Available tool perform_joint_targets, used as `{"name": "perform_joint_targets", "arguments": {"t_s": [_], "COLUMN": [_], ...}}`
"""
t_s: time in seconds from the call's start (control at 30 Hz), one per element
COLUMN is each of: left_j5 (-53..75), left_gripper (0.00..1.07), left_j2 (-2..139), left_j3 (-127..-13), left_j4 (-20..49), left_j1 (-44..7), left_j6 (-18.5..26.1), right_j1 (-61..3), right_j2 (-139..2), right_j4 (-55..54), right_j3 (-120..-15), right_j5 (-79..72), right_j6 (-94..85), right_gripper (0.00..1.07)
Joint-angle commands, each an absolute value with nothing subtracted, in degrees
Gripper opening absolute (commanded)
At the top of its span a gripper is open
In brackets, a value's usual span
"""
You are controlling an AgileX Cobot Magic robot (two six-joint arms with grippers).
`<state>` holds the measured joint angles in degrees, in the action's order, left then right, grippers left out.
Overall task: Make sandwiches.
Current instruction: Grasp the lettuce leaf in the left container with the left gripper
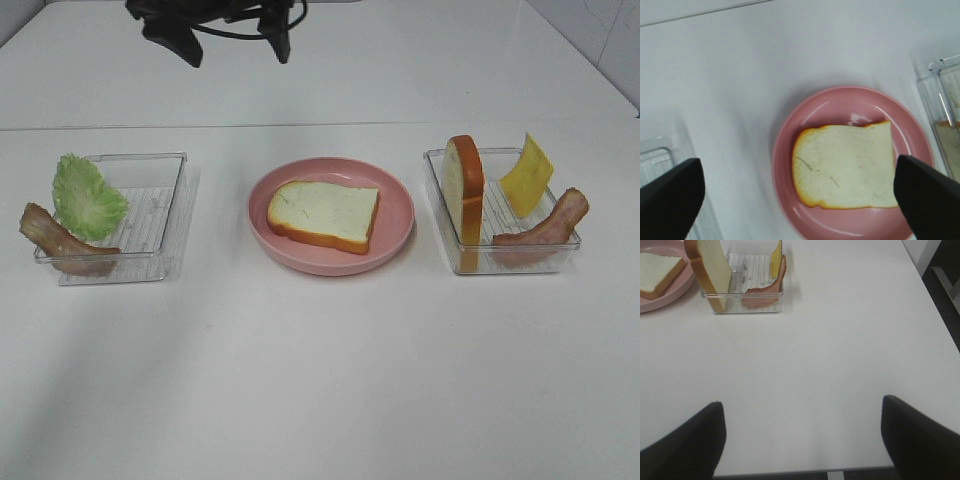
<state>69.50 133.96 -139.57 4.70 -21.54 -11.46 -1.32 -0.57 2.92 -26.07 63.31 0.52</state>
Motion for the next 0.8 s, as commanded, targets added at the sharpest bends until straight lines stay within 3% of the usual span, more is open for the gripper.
{"name": "perform_joint_targets", "arguments": {"t_s": [0.03, 0.8], "left_j5": [75.46, 75.34], "left_gripper": [0.94, 0.94], "left_j2": [129.37, 114.88], "left_j3": [-134.13, -110.35], "left_j4": [4.41, 4.01], "left_j1": [-19.08, -0.97], "left_j6": [-9.97, -4.58], "right_j1": [-0.97, -0.97], "right_j2": [-0.74, -0.74], "right_j4": [2.92, 2.92], "right_j3": [-25.9, -25.9], "right_j5": [63.03, 63.03], "right_j6": [0.0, 0.0], "right_gripper": [0.83, 0.83]}}
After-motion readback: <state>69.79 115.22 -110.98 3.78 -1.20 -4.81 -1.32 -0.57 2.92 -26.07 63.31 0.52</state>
